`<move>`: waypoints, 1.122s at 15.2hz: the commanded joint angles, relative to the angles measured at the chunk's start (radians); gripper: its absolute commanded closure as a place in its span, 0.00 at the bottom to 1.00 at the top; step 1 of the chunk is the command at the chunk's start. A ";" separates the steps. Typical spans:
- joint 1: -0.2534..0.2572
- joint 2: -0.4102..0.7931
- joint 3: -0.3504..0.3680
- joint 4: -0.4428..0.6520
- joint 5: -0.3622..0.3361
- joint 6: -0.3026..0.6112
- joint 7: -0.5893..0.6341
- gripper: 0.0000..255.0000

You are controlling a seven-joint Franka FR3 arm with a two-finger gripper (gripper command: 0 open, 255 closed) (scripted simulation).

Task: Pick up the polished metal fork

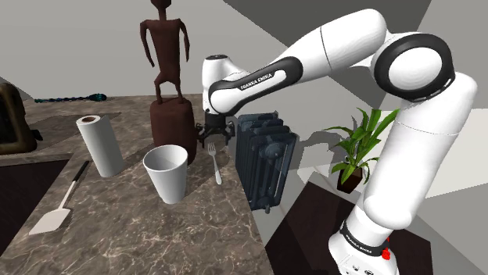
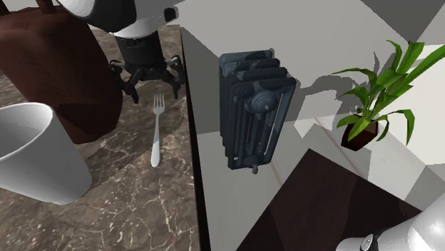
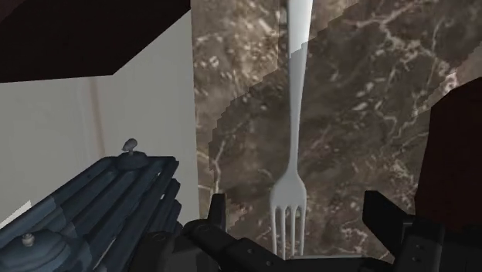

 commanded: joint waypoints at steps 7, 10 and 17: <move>0.007 0.085 -0.009 0.007 -0.037 0.077 0.053 0.00; 0.008 0.096 -0.010 -0.001 -0.042 0.096 0.056 0.00; 0.006 0.103 -0.012 0.007 -0.044 0.094 0.053 1.00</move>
